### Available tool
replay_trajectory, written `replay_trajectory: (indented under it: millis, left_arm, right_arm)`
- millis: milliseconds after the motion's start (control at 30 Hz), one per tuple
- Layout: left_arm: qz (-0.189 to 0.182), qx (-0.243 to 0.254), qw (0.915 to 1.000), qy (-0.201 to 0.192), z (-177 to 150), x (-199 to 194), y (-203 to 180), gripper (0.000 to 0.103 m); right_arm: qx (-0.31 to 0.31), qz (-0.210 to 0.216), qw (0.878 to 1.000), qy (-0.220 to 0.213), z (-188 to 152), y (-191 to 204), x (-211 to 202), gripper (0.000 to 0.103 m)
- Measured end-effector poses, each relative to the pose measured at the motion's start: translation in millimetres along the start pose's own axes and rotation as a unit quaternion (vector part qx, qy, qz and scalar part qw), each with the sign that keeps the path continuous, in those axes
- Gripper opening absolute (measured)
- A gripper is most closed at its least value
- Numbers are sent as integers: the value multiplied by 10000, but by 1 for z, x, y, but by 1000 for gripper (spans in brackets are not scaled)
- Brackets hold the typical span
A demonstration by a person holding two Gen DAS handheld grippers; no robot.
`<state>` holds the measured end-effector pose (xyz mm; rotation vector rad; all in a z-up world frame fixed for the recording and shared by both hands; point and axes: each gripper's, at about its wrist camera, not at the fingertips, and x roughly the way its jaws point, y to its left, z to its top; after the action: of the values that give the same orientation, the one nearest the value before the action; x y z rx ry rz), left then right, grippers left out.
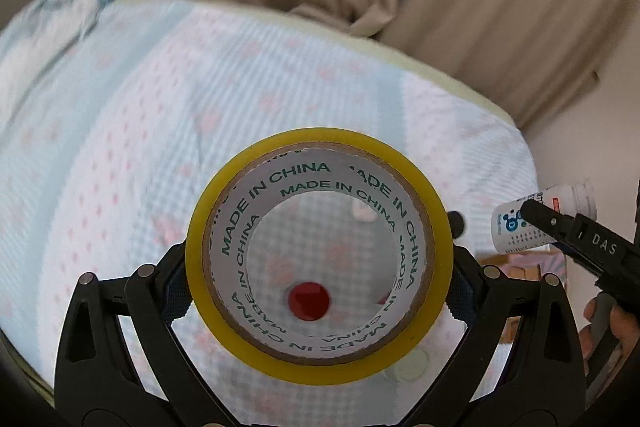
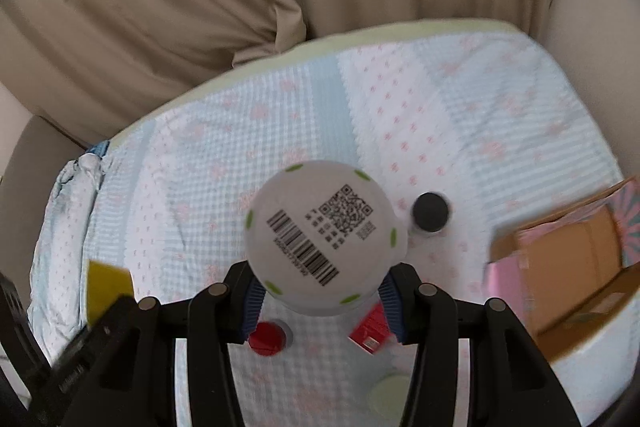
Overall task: Organize rigid objects
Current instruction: 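Grasp the yellow tape roll with the left tool while the right tool grasps the white pill bottle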
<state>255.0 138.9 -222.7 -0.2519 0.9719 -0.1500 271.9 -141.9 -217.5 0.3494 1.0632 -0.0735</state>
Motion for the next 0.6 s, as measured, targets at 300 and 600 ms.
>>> replay_trajectory:
  millis: [300, 600]
  left_arm:
    - [-61, 606, 9975, -354, -7, -82, -114, 97]
    - [-151, 1210, 9920, -314, -50, -98, -256, 97]
  right_arm:
    - [-430, -79, 9990, -59, 4, -68, -111, 46]
    - [-776, -302, 9965, -104, 1, -182, -177, 46]
